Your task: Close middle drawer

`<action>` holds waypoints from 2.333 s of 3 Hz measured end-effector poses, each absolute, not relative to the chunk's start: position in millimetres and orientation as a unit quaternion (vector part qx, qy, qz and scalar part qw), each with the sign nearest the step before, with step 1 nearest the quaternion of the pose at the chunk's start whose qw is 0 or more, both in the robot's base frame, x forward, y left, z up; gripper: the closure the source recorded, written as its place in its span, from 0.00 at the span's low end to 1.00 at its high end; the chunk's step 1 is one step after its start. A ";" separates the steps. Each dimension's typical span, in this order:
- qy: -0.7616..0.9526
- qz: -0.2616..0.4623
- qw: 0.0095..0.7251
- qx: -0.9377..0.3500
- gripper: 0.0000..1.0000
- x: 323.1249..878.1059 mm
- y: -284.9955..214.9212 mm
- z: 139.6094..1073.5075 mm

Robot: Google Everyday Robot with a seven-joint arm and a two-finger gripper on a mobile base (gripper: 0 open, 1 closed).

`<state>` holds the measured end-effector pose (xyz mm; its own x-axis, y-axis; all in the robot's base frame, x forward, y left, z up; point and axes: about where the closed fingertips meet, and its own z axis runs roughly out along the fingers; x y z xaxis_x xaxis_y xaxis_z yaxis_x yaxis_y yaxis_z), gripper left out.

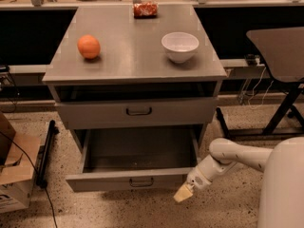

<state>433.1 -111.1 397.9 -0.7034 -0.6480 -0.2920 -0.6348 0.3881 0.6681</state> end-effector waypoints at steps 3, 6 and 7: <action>-0.826 -0.404 -0.009 0.394 1.00 479.1 -104.4 404.1; -0.826 -0.378 -0.059 0.414 1.00 526.4 -99.3 421.2; -0.826 -0.377 -0.060 0.415 1.00 525.7 -98.8 422.4</action>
Offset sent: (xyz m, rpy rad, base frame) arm 0.3691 0.0425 0.0487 0.2293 -0.2151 0.0397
